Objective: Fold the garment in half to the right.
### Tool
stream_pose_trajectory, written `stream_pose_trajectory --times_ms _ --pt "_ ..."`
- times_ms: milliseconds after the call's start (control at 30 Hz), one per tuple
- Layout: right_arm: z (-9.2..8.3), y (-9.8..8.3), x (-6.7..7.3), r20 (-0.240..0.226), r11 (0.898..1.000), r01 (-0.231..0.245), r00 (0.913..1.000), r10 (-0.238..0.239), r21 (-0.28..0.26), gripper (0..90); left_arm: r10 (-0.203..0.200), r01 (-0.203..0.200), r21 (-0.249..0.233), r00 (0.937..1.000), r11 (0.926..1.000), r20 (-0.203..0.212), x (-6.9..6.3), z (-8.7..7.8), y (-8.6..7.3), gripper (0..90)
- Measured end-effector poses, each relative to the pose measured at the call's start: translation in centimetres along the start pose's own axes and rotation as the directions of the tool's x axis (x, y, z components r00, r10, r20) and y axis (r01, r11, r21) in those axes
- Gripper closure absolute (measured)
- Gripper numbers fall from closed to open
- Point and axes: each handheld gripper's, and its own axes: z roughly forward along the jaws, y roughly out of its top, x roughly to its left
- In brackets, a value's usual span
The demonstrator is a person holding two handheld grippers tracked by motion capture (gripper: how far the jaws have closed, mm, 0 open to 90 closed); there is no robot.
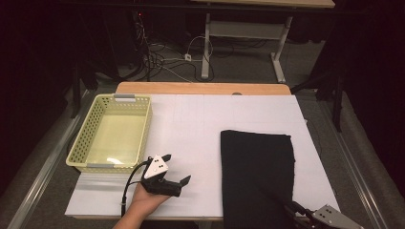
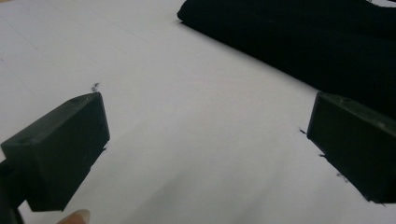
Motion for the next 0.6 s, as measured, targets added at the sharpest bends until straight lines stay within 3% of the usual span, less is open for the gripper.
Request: stream_pose_trajectory --times_ms 167,200,233,333,367,400,500,533,600 --pt "-0.4 0.8 0.1 -0.019 0.998 -0.004 0.9998 0.003 -0.067 46.7 0.0 0.0 0.002 1.0 1.0 0.002 0.0 0.0 0.0 0.0" --pt "-0.4 0.8 0.1 -0.019 0.998 -0.004 0.9998 0.003 -0.067 46.7 -0.001 0.001 0.004 1.0 1.0 0.001 0.0 0.0 0.0 0.0" --pt "-0.3 1.0 0.1 -0.032 0.995 -0.006 0.9995 0.003 -0.1 36.5 -0.002 0.002 0.005 1.0 1.0 -0.001 0.0 0.0 0.0 0.0" --pt "0.2 1.4 0.1 -0.049 0.993 -0.007 0.9988 0.001 -0.121 24.4 0.0 0.0 0.006 1.0 1.0 -0.004 0.0 0.1 0.0 0.0" --pt "0.2 1.4 0.1 -0.049 0.993 -0.007 0.9988 0.001 -0.121 24.4 0.0 0.0 0.006 1.0 1.0 -0.004 0.0 0.1 0.0 0.0" --pt "0.6 1.7 0.4 -0.06 0.991 -0.01 0.9982 0.002 -0.133 16.8 -0.001 0.001 0.011 1.0 0.9999 -0.003 0.0 0.1 0.1 0.0" --pt "1.0 2.0 0.8 -0.074 0.99 -0.017 0.9973 0.007 -0.141 14.9 -0.004 0.004 0.013 1.0 0.9999 -0.003 0.0 0.1 0.1 0.0" --pt "1.5 2.6 1.5 -0.072 0.991 0.011 0.9972 -0.021 -0.135 9.0 -0.004 0.004 0.014 1.0 0.9999 -0.002 0.0 0.1 0.1 0.0" --pt "1.6 2.8 1.7 -0.065 0.991 0.019 0.9975 -0.028 -0.134 7.0 -0.004 0.004 0.014 1.0 0.9999 -0.004 0.0 0.1 0.1 0.0"
